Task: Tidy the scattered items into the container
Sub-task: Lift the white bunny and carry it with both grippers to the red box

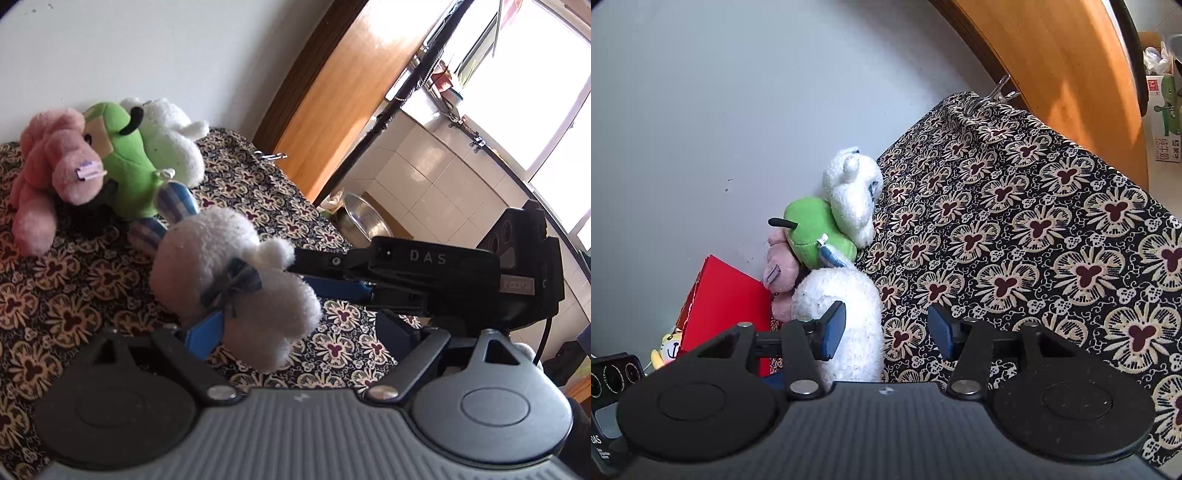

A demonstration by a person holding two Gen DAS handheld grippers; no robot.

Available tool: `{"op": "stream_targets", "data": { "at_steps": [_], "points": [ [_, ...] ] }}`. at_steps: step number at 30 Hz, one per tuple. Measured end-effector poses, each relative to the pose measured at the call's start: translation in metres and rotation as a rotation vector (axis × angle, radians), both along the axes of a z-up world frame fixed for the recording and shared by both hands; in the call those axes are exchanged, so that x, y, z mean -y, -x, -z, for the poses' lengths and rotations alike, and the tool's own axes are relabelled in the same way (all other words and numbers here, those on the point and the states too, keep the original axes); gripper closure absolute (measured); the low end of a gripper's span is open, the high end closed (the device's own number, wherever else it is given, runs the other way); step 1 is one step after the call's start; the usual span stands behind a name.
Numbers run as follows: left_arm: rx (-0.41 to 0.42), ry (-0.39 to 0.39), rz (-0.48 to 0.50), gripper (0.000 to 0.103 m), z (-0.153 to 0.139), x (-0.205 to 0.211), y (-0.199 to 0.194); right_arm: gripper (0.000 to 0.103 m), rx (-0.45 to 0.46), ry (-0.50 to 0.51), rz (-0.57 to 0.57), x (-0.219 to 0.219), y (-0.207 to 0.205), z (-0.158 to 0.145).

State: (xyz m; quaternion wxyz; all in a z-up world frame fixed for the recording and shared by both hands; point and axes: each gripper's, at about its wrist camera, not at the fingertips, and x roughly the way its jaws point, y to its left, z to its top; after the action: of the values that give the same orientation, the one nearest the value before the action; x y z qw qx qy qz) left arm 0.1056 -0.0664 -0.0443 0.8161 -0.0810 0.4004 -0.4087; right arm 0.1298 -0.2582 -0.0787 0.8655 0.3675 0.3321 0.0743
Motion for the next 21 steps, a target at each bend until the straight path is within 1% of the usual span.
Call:
{"op": "stream_targets", "data": {
  "at_steps": [2,4,6,8,10,13,14,15,17,18,19,20,21],
  "points": [
    [-0.008,-0.011,-0.015,0.014,0.004,-0.002,-0.001,0.048,0.004,-0.005,-0.001,0.0,-0.002,0.001],
    [-0.028,-0.01,-0.043,0.014,0.008,-0.009,-0.006,0.048,0.027,-0.028,0.014,0.003,-0.003,-0.001],
    [-0.068,0.008,-0.08,0.014,0.012,-0.018,-0.012,0.047,0.049,-0.067,0.014,0.006,-0.005,-0.002],
    [-0.127,0.045,-0.114,0.014,0.018,-0.027,-0.022,0.041,0.054,-0.095,-0.002,0.006,-0.007,-0.002],
    [-0.177,0.086,-0.144,0.015,0.024,-0.034,-0.028,0.04,0.046,-0.074,-0.029,0.0,-0.01,-0.001],
    [-0.208,0.117,-0.165,0.02,0.028,-0.037,-0.03,0.039,0.014,0.016,-0.045,-0.009,-0.014,0.004],
    [-0.206,0.117,-0.165,0.02,0.028,-0.035,-0.03,0.039,0.009,0.002,-0.048,-0.009,-0.014,0.009],
    [-0.198,0.113,-0.162,0.02,0.027,-0.033,-0.031,0.038,0.002,-0.039,-0.051,-0.008,-0.013,0.014],
    [-0.179,0.095,-0.151,0.02,0.025,-0.025,-0.032,0.04,-0.021,-0.156,-0.066,-0.005,-0.014,0.029],
    [-0.167,0.078,-0.138,0.02,0.025,-0.02,-0.032,0.045,-0.021,-0.191,-0.069,-0.005,-0.014,0.034],
    [-0.157,0.065,-0.126,0.02,0.026,-0.016,-0.032,0.054,-0.017,-0.208,-0.061,-0.005,-0.013,0.036],
    [-0.154,0.053,-0.116,0.02,0.029,-0.011,-0.031,0.057,-0.028,-0.197,-0.065,-0.006,-0.013,0.037],
    [-0.155,0.049,-0.118,0.02,0.031,-0.008,-0.031,0.056,-0.025,-0.185,-0.074,-0.007,-0.013,0.036]
  ]
}}
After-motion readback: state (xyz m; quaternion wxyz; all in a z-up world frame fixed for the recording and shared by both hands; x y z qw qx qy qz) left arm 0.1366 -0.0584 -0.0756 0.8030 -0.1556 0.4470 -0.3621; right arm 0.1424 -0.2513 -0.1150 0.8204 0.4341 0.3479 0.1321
